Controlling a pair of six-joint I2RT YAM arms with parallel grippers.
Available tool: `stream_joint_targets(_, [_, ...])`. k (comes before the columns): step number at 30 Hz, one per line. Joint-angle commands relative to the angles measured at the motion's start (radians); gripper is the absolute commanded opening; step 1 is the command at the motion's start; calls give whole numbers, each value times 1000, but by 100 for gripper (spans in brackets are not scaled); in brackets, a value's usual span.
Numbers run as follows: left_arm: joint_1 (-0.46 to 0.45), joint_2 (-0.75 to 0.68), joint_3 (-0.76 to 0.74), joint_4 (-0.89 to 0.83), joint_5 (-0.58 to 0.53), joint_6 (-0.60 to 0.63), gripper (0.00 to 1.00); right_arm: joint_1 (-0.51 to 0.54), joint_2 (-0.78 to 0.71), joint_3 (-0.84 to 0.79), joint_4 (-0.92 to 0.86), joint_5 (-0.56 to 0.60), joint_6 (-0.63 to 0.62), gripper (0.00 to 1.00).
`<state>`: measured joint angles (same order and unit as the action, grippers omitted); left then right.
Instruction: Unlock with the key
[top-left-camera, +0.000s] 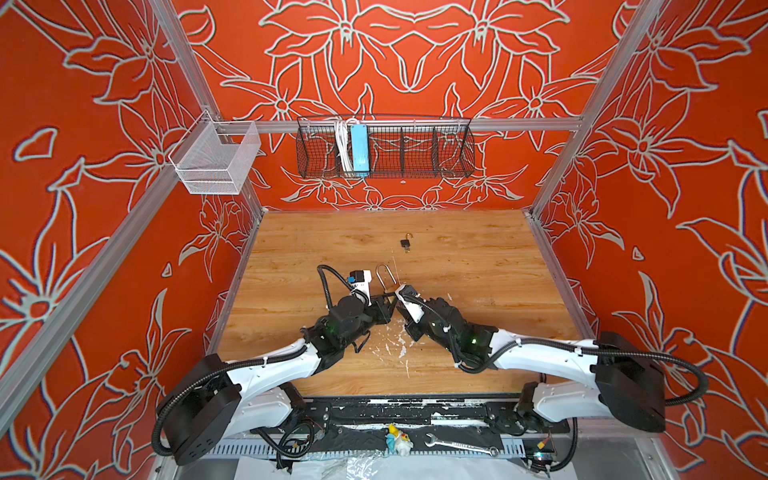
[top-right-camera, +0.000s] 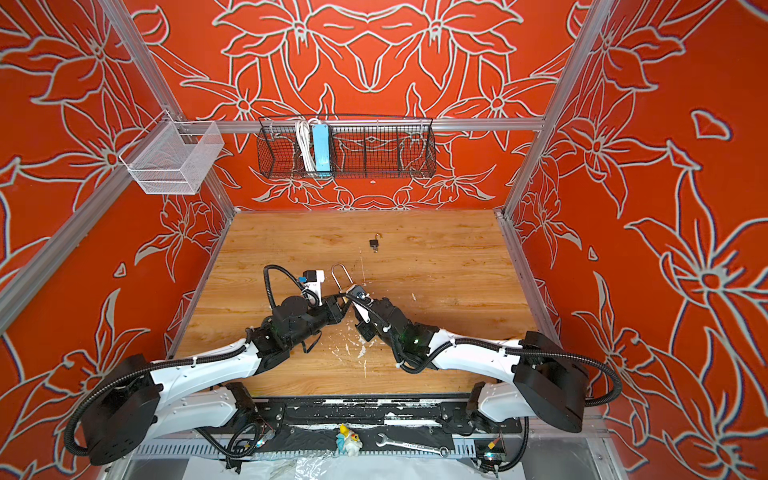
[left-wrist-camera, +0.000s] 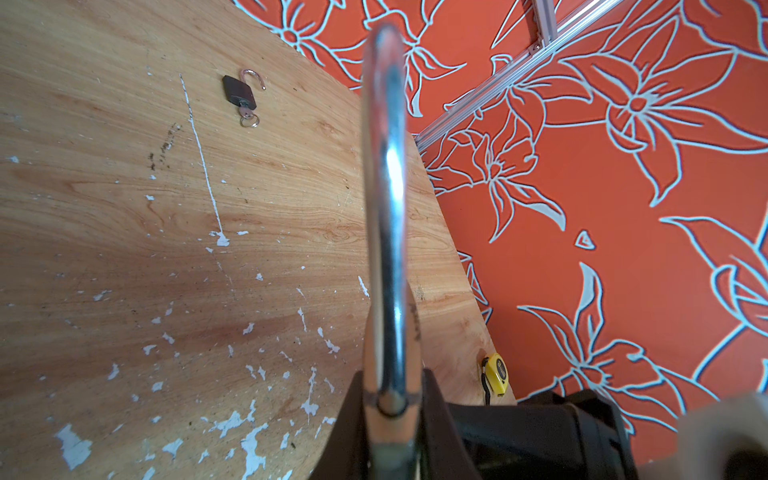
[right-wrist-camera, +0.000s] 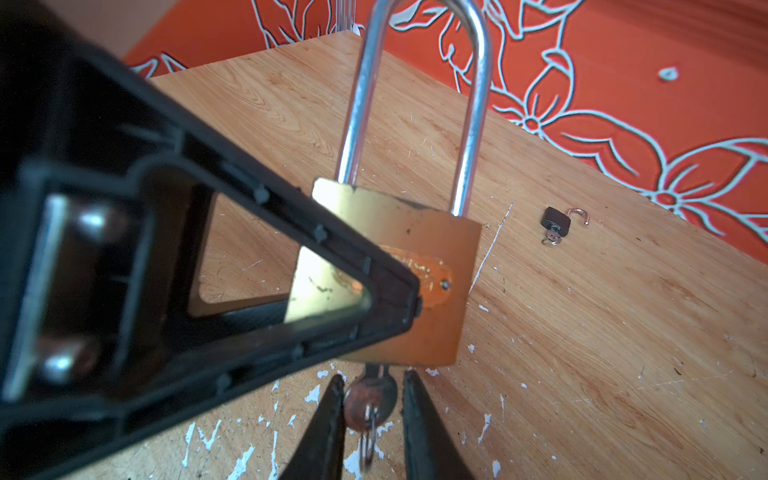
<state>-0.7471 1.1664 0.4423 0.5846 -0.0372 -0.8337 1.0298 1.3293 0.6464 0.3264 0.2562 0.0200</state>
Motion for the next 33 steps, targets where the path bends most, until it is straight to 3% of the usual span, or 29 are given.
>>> stream_joint_targets(1, [-8,-2,40,87,-9,4,0,7,-1,36,-1,31,3,24])
stream_joint_targets(22, [-9,-13,21,99,-56,44,0,12,10,46,-9,16,13,10])
stream_joint_targets(33, [-8,-22,-61,293,8,157,0,10,-26,22,20,-14,54,4])
